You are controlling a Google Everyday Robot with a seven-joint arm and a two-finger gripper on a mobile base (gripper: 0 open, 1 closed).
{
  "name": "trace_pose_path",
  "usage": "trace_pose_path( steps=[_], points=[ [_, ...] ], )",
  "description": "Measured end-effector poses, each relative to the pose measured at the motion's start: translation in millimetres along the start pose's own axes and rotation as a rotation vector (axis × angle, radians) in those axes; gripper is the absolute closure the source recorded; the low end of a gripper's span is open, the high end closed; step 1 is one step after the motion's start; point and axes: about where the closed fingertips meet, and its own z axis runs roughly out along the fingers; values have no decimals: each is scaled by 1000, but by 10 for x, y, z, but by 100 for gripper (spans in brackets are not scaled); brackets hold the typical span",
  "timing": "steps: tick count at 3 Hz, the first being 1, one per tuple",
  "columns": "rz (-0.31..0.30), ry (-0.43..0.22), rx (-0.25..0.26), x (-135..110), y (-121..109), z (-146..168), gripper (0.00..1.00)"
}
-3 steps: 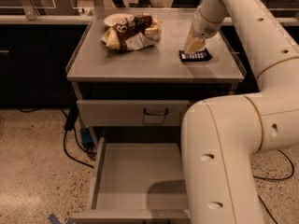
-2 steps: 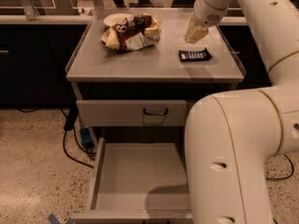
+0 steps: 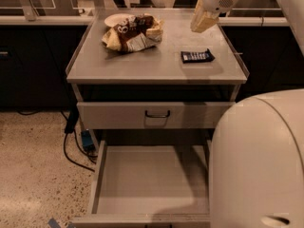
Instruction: Place rxbar blueberry into middle drawer
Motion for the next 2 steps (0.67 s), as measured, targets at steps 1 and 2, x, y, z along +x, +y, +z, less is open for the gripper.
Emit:
trace_pose_path(
  steps=[1,2],
  points=[
    [0,0,0,0,0,1,57],
    [0,0,0,0,0,1,36]
  ],
)
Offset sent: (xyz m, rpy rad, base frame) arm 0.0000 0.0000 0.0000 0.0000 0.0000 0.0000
